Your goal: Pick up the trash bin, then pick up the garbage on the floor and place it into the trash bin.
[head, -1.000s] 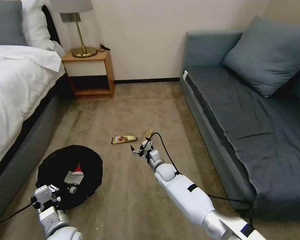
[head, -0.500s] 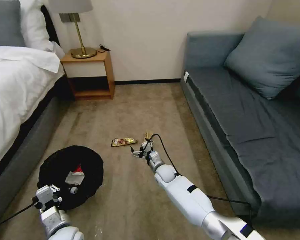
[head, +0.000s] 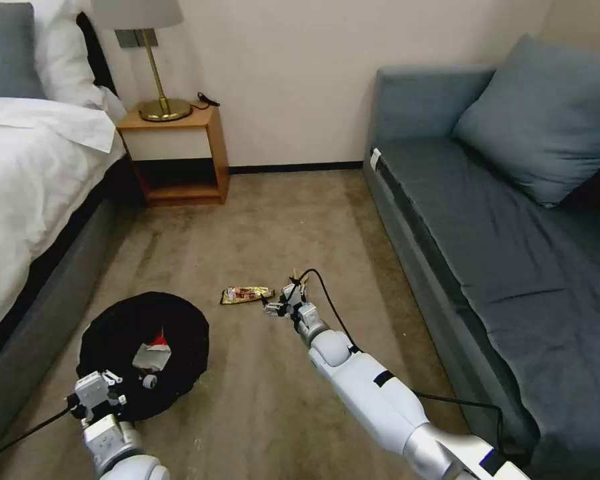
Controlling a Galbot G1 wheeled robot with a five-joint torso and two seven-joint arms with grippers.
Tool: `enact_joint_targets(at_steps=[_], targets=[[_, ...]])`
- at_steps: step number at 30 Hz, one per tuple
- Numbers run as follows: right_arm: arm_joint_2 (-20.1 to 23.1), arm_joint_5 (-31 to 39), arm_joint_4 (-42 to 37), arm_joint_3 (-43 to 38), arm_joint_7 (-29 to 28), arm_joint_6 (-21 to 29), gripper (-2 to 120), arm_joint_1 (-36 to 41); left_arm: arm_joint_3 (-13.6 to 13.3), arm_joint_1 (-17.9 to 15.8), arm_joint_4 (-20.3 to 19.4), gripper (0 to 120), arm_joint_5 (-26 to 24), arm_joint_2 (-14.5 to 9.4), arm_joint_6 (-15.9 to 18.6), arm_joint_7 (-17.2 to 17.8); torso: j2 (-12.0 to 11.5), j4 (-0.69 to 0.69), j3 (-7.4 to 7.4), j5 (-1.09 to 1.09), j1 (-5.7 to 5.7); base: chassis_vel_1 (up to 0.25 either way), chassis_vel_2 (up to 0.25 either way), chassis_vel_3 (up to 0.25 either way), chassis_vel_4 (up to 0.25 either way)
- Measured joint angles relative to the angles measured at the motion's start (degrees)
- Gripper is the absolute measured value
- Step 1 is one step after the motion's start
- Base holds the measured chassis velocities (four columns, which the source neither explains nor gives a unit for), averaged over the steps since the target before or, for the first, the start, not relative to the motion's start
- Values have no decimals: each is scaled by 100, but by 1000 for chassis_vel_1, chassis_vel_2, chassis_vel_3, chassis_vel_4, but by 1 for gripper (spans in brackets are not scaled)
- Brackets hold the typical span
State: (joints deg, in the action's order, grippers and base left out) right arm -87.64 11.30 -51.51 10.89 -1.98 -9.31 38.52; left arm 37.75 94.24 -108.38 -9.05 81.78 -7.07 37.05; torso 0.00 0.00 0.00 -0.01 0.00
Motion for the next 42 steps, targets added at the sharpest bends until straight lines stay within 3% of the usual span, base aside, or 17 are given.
enact_joint_targets(at_steps=[42], targets=[[45,-36,1,112,17,-29,100,6,-20,94,17,3,240,-9,-76,0,0,-1,0,1,0,-95,96,94,-95]])
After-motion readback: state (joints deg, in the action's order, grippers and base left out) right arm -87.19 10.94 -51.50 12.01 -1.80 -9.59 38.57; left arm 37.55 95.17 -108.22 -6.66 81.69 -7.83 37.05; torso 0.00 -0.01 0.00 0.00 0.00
